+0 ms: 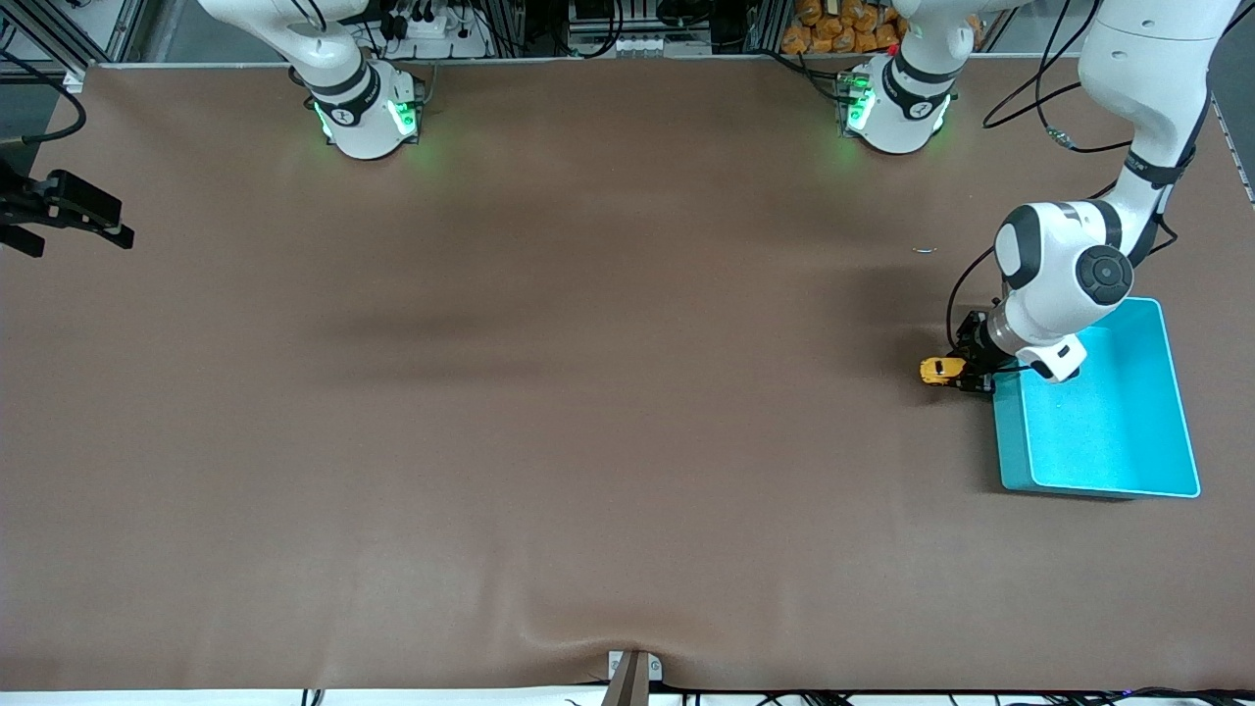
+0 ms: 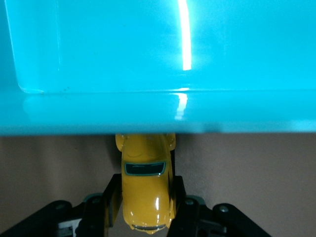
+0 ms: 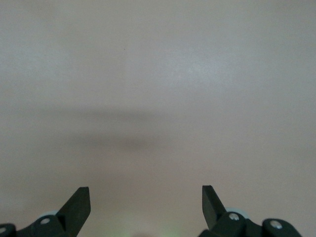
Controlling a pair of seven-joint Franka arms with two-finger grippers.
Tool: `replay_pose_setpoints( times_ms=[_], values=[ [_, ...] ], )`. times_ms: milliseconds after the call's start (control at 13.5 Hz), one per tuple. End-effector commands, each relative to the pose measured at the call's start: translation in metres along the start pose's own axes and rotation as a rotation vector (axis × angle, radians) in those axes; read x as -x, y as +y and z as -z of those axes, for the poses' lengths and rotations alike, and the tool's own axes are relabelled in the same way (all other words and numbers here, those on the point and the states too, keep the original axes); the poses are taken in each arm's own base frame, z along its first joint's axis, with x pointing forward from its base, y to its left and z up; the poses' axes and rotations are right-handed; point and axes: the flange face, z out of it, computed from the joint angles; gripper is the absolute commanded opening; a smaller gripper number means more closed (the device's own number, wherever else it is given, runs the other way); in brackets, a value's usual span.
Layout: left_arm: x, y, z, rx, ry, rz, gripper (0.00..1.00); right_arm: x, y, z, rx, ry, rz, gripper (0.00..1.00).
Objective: Wind and store yellow beetle car
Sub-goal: 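Lift the car with the left gripper and carry it over the bin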
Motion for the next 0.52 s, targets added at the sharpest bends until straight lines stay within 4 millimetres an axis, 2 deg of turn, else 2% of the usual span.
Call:
replay_pose_setpoints(
  times_ms=[0,222,443],
  values=[
    [0.026,0.011,0.027,0.044,0.006,-0.018,0.00,0.007,0.001,0.008,0.016,0.000,0.000,1.00],
    [0.038,0.041,0.070,0.017,0.009,-0.061,0.00,0.007,0.002,0.009,0.017,0.000,-0.002,1.00],
    [0.036,0.070,0.112,-0.013,0.043,-0.137,0.00,0.007,0.002,0.009,0.017,0.000,-0.002,1.00]
  ],
)
